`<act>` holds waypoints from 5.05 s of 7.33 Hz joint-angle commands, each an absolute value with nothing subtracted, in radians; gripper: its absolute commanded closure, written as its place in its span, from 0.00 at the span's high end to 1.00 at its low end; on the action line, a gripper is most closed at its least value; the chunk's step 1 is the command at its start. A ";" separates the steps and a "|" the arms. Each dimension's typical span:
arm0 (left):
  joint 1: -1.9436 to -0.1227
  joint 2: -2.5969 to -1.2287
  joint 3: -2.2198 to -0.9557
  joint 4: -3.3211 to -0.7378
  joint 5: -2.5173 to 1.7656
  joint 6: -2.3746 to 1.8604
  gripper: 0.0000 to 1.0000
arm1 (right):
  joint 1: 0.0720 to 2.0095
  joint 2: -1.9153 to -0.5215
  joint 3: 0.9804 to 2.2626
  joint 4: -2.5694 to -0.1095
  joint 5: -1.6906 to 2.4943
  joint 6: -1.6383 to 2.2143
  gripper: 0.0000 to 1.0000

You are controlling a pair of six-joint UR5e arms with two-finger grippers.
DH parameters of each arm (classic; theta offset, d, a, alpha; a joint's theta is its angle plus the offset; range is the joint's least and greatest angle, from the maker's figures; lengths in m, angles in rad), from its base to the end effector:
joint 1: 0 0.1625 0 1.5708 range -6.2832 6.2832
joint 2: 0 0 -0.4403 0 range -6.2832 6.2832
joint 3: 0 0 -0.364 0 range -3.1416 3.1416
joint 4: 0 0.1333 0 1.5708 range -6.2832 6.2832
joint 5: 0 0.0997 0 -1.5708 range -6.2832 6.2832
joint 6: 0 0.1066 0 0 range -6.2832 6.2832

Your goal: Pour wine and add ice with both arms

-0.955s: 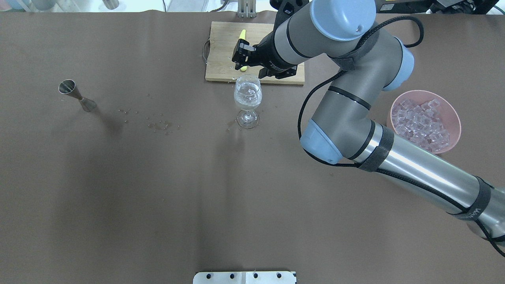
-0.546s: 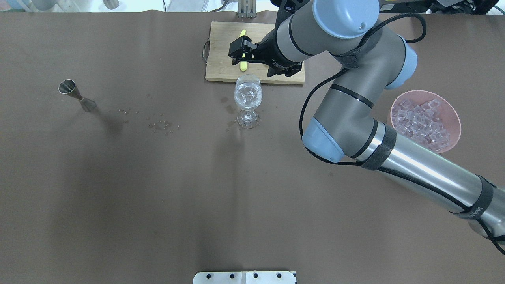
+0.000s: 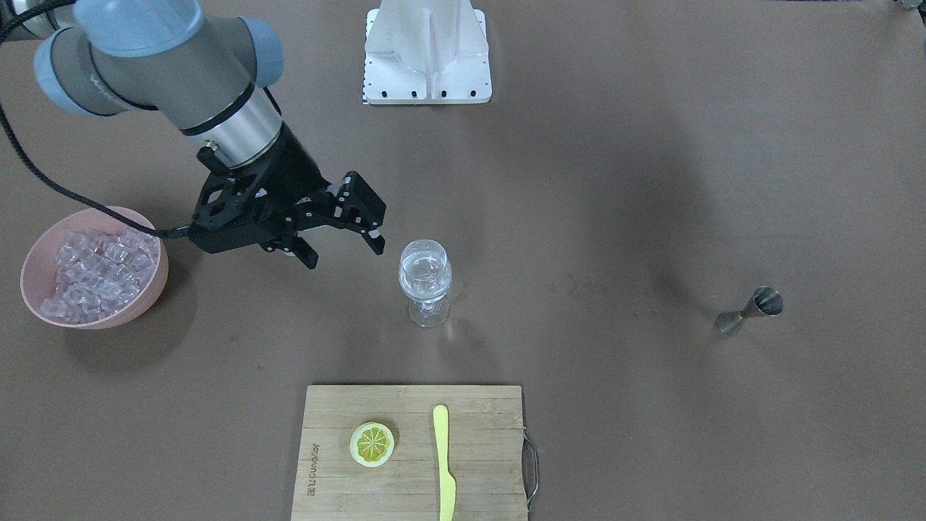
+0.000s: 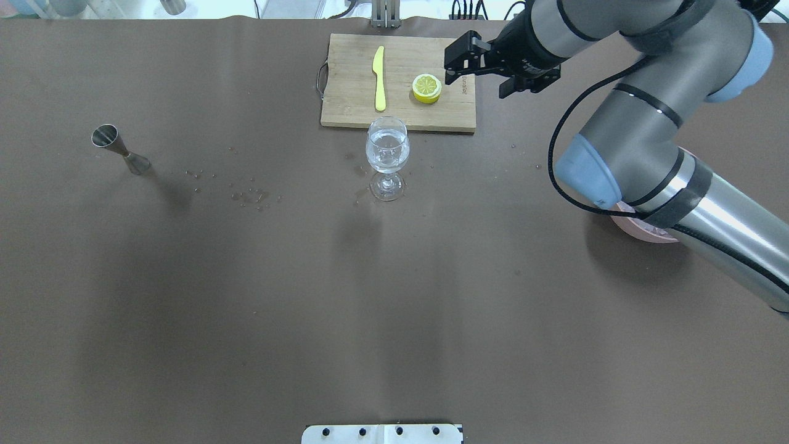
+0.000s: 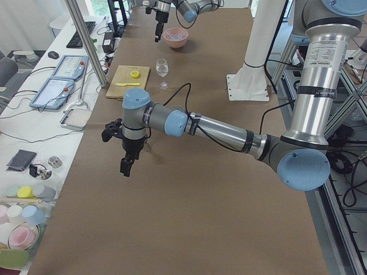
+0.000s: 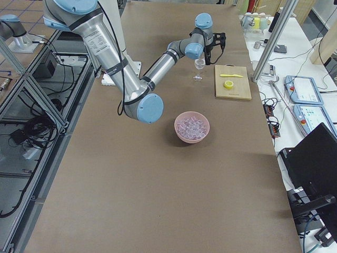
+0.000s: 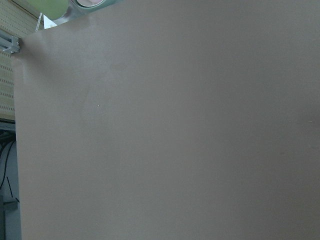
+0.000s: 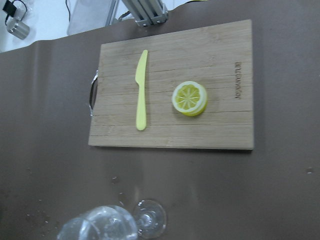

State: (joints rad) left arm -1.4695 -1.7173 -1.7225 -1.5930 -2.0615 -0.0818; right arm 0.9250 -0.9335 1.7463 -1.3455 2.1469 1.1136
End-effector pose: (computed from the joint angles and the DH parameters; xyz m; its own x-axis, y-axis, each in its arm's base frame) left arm -0.0284 -0.5421 0.5490 0.8674 0.1589 -0.4715 -0.0252 0.9604 0.2774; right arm -0.3250 -0.5563 0.2115 0.4452 -0.0243 0.8951 -0.2126 0.9682 0.1320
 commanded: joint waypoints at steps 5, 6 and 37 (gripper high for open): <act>-1.502 -1.723 -1.578 -1.722 -2.059 -0.080 0.98 | 1.213 -1.112 1.812 -1.843 2.207 0.300 1.00; -1.512 -1.718 -1.515 -1.815 -2.060 -0.077 0.98 | 1.259 -1.136 1.813 -1.908 2.203 0.197 1.00; -1.600 -1.644 -1.528 -1.600 -2.279 -0.084 0.98 | 1.565 -1.491 1.657 -1.720 2.364 -0.002 1.00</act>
